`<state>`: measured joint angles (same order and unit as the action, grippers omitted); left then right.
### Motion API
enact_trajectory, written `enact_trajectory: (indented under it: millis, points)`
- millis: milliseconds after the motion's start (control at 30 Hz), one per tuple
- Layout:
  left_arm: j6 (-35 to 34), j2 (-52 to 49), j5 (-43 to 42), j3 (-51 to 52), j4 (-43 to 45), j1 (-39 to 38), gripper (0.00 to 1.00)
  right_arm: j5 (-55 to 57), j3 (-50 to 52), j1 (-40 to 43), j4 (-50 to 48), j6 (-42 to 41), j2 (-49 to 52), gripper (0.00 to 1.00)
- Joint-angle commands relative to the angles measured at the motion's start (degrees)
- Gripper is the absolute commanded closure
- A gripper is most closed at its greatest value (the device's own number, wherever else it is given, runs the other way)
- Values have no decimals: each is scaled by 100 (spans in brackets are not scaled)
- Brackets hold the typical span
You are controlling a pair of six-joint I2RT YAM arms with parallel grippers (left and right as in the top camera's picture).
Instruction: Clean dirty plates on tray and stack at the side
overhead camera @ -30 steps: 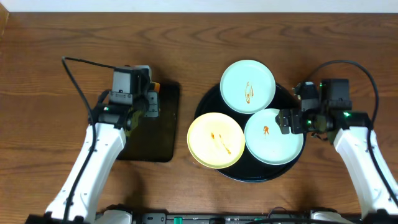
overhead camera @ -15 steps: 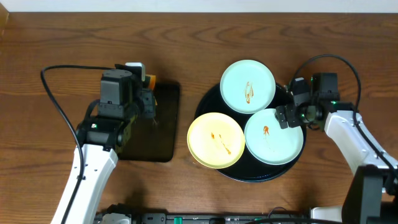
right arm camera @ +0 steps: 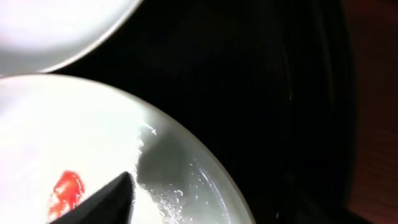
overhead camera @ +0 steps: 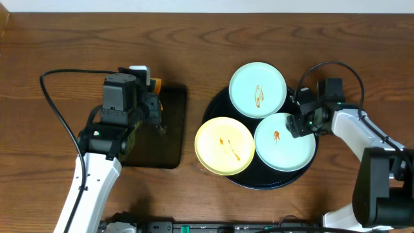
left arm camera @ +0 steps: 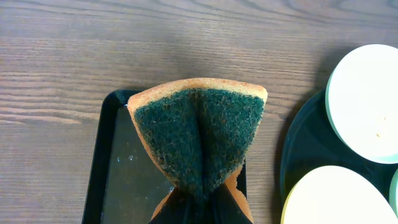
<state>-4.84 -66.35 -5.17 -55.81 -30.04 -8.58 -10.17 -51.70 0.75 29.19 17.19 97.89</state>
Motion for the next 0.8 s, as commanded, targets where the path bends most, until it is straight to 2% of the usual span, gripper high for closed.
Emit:
enact_trajectory:
  millis: [0, 67, 367, 567, 767]
  points:
    - [-17, 76, 92, -153, -7, 2, 93, 28, -98, 35, 59, -323, 133, 38]
    - [-17, 76, 92, -153, -39, 2, 93, 31, -94, 35, 122, -514, 164, 39]
    - [-17, 76, 92, -153, -186, 2, 93, 116, -94, 35, 708, -608, 166, 64]
    - [-17, 76, 92, -153, -304, 2, 92, 138, -94, 35, 885, -807, 168, 72]
    - [-17, 74, 92, -142, -413, 2, 92, 439, -94, 35, 1008, -1152, 166, 85]
